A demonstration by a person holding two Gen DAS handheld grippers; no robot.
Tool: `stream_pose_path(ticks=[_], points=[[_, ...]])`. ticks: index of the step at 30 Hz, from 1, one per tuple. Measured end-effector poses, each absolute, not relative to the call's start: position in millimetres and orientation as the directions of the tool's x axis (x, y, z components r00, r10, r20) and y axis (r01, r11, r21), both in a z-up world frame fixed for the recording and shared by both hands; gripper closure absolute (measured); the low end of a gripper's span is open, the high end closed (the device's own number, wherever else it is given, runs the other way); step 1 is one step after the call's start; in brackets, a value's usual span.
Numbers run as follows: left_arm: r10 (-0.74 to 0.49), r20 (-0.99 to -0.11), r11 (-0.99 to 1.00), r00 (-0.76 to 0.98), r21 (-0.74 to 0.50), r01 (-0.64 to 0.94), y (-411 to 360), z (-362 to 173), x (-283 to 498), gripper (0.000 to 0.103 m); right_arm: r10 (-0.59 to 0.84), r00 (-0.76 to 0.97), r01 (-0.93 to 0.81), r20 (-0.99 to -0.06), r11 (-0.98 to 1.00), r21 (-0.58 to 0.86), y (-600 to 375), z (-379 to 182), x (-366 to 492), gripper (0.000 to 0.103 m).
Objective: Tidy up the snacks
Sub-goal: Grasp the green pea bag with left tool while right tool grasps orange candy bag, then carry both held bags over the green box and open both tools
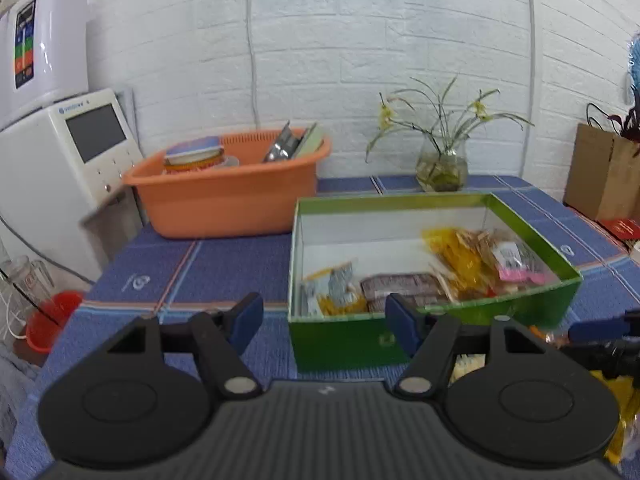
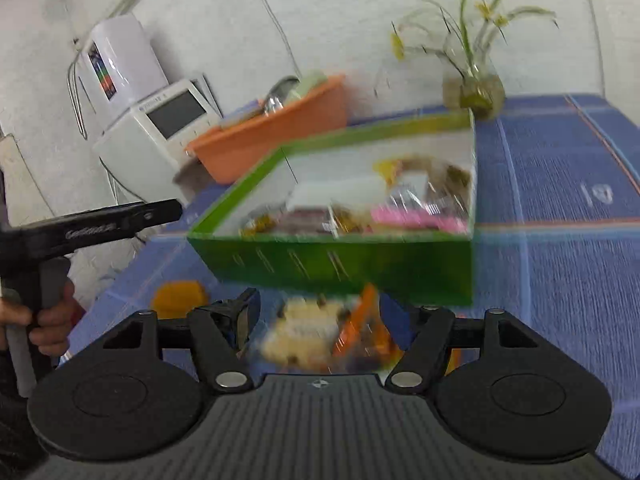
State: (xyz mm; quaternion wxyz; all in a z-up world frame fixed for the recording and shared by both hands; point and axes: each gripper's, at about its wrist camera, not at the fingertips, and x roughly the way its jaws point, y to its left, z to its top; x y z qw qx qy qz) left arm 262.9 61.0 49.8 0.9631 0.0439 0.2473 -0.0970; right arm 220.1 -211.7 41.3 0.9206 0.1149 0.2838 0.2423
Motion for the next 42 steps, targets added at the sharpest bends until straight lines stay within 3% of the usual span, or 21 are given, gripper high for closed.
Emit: stream_pose_path(ticks=[4,8,10,14,17,20,24,26,31,34,35,39,42], points=[[-0.238,-0.522,0.964,0.819,-0.021,0.267,59.1,18.1,245.5,0.035,0.479,0.738,-0.415,-0.476,0.878,0.24,-221.8,36.2,196.2,0.0],[-0.235,-0.577,0.952,0.783,0.025,0.304,40.3,-3.0,245.5,0.035,0.31,0.788,-0.357,-0.531,0.934,0.015,-221.2,32.3,180.3,0.0],[-0.236,-0.585,0.945,0.776,0.05,0.325,31.7,-8.8,244.8,0.033,0.277,0.809,-0.339,-0.519,0.941,-0.025,-227.3,33.9,174.9,0.0],[-0.226,-0.588,0.929,0.777,0.11,0.353,18.8,-14.7,242.4,0.028,0.221,0.832,-0.287,-0.508,0.956,-0.056,-234.4,42.2,176.6,0.0],[-0.214,-0.596,0.914,0.774,0.156,0.374,10.4,-19.6,241.1,0.018,0.182,0.85,-0.231,-0.494,0.972,-0.039,-240.0,48.6,181.6,0.0],[-0.209,-0.594,0.897,0.777,0.199,0.394,0.0,-25.1,240.0,0.002,0.121,0.854,-0.14,-0.506,0.99,0.001,-251.3,51.7,191.6,0.0],[-0.217,-0.591,0.886,0.777,0.216,0.411,-7.8,-28.4,240.3,0.001,0.059,0.804,-0.068,-0.592,0.998,0.007,-263.4,38.7,214.1,0.0],[-0.238,-0.603,0.891,0.762,0.177,0.418,-5.6,-28.3,244.7,0.004,0.034,0.769,-0.068,-0.638,0.997,-0.029,-261.8,27.9,222.4,0.0],[-0.347,-0.626,0.888,0.699,0.02,0.459,8.4,-26.2,248.8,0.038,0.007,0.77,-0.068,-0.638,0.995,-0.072,-262.4,14.3,224.3,0.0],[-0.356,-0.623,0.888,0.697,0.008,0.46,9.1,-26.3,245.9,0.043,0.023,0.778,-0.068,-0.628,0.997,-0.048,-270.4,14.7,222.8,0.0],[-0.355,-0.622,0.888,0.698,0.008,0.459,9.3,-26.2,244.4,0.044,0.009,0.783,-0.06,-0.622,0.996,-0.062,-270.7,14.9,220.9,0.01],[-0.34,-0.626,0.895,0.702,0.013,0.445,13.7,-24.9,236.5,0.047,0.025,0.797,-0.054,-0.604,0.998,-0.03,-275.9,16.9,212.9,0.012],[-0.319,-0.628,0.912,0.71,0.0,0.41,21.9,-21.4,230.7,0.048,0.018,0.843,-0.039,-0.538,0.999,-0.028,-276.1,22.0,202.5,0.012]])
